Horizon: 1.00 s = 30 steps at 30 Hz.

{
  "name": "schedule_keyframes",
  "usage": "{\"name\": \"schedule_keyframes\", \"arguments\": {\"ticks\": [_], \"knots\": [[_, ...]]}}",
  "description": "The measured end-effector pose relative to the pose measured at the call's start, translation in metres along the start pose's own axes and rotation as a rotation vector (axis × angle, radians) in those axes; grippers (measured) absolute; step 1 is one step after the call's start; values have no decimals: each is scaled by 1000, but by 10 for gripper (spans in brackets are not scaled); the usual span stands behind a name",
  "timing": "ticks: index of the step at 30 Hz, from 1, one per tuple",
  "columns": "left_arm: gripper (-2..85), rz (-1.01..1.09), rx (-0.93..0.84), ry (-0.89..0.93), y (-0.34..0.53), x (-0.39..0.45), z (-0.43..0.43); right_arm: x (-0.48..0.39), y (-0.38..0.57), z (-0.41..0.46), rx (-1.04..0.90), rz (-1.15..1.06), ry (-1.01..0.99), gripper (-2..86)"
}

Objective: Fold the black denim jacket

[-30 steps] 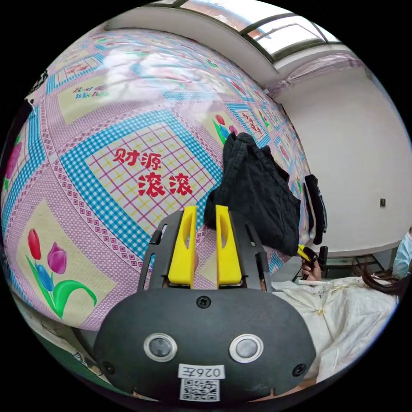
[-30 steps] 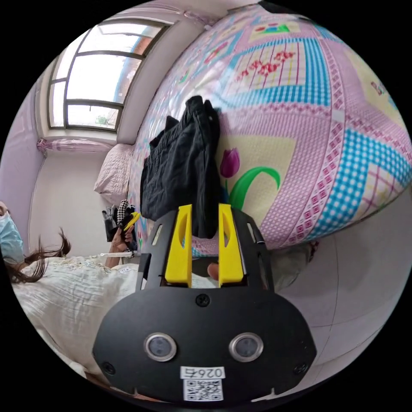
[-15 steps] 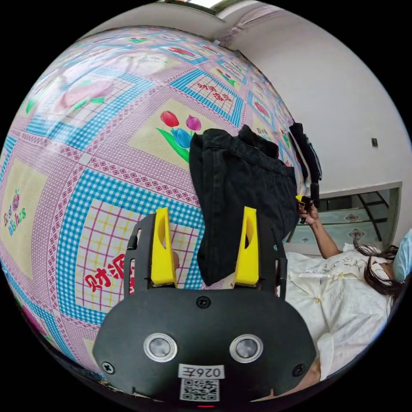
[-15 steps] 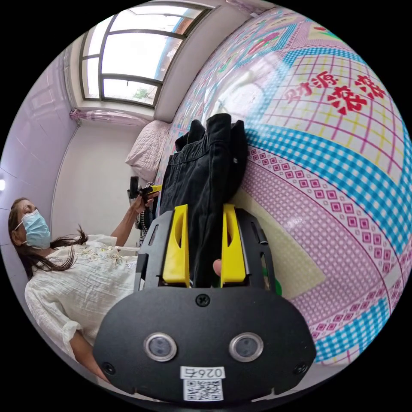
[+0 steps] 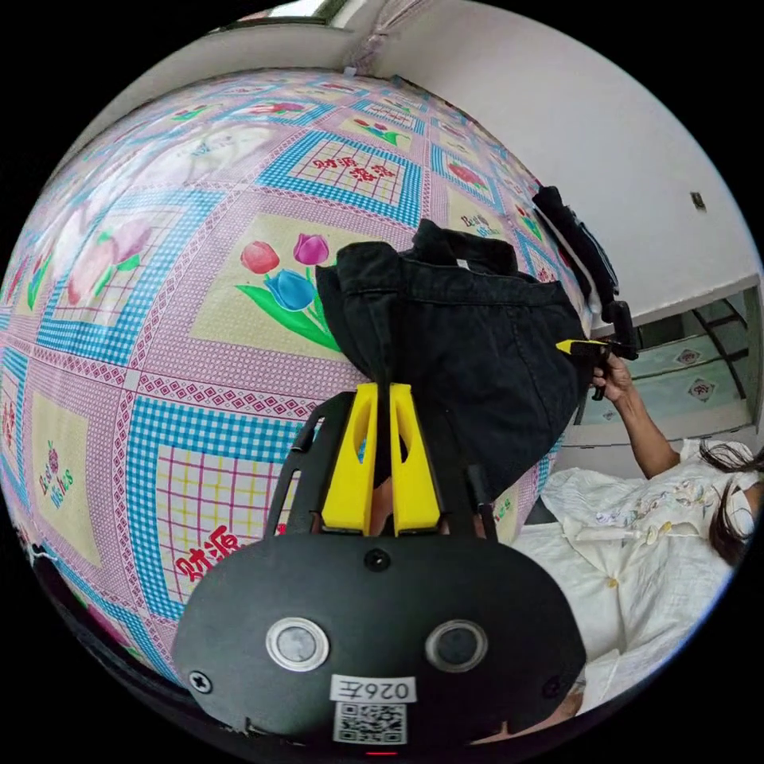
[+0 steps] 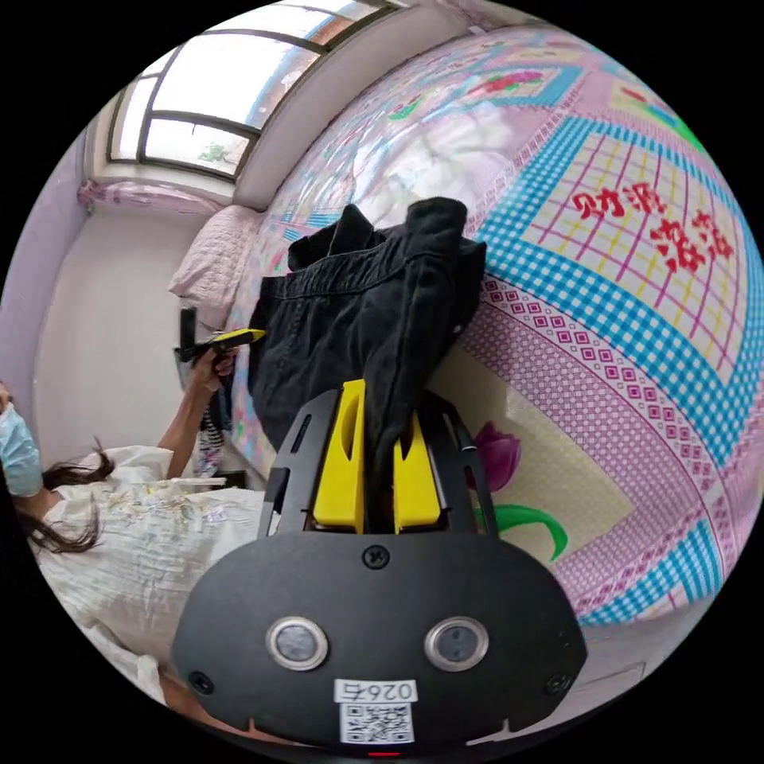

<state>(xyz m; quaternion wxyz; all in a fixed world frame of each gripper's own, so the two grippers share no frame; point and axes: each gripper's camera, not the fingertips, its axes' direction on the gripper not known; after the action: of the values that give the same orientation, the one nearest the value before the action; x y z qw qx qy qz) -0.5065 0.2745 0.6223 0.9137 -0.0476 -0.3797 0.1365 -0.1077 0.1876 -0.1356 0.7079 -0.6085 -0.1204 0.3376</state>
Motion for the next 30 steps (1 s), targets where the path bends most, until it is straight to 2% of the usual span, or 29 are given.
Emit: {"name": "schedule_keyframes", "arguments": {"ticks": [5, 11, 21, 24, 30], "knots": [[4, -53, 159, -7, 68, 55, -18, -94, 32, 25, 23, -179, 349, 8], [3, -206, 290, -46, 173, 125, -31, -183, 70, 40, 51, -477, 532, 5], [3, -465, 487, -212, 381, 263, -76, -304, 92, 77, 31, -963, 506, 4], [4, -497, 595, -296, 450, 293, -109, -372, 85, 98, 71, -1147, 465, 4], [5, -575, 860, -477, 608, 309, -188, -576, 58, 157, 265, -1521, 356, 2]]}}
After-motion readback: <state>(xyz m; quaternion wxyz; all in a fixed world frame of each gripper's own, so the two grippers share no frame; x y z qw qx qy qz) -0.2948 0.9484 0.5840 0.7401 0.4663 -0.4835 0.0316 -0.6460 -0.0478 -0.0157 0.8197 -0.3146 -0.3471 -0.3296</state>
